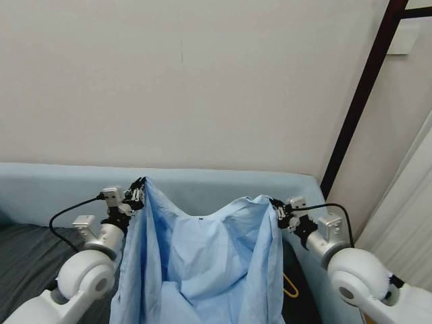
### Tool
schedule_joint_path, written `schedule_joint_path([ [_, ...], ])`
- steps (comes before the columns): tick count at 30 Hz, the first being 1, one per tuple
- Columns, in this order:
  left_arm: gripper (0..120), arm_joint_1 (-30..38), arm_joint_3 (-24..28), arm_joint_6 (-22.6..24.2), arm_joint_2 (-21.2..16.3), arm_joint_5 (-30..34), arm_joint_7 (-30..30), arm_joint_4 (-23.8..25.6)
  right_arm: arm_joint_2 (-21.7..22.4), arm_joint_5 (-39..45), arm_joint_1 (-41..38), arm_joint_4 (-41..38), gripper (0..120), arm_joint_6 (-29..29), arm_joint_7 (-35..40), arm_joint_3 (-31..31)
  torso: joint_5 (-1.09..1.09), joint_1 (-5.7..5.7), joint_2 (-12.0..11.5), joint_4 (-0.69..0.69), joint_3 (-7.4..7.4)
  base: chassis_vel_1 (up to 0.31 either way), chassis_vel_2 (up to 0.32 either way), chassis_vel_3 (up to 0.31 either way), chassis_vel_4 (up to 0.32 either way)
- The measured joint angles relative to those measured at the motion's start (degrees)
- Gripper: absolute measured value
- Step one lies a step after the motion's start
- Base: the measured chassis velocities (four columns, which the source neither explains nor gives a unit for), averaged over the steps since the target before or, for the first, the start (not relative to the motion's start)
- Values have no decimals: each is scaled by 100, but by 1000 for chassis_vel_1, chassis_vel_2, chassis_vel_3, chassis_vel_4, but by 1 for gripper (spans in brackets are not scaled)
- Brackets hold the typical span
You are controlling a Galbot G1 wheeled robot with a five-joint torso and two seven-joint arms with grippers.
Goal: Pick up the clothes from the sofa and hang them on the clothes hanger.
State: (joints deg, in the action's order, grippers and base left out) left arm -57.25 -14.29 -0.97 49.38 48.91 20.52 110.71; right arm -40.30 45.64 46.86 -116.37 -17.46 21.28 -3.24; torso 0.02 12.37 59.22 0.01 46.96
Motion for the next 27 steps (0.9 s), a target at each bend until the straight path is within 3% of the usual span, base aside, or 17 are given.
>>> schedule_joint_path([
  [4,4,-219,160,-336,371,-527,-151,-511,-147,-577,515,333,0,324,-206,104,0,-1,0,-2,-1,0,0,0,0],
  [10,4,-619,231,-592,702,-924,-253,-855,-368,-969,1007,657,0,553,-379,67,-1,-1,1,-1,-2,0,0,0,0],
  [11,4,-831,356,-822,1093,-1256,-299,-1270,-745,-1442,1284,1134,0,782,-557,-115,0,-2,2,-1,-2,0,0,0,0],
  [13,4,-957,392,-964,1323,-1414,-338,-1532,-1040,-1646,1425,1388,0,846,-594,-207,0,-2,1,-1,-2,0,0,0,0],
  [27,4,-1681,8,-1478,1548,-1664,-567,-2143,-1449,-2181,2206,1801,0,952,-779,-215,-2,-2,2,-1,-2,0,0,0,0],
])
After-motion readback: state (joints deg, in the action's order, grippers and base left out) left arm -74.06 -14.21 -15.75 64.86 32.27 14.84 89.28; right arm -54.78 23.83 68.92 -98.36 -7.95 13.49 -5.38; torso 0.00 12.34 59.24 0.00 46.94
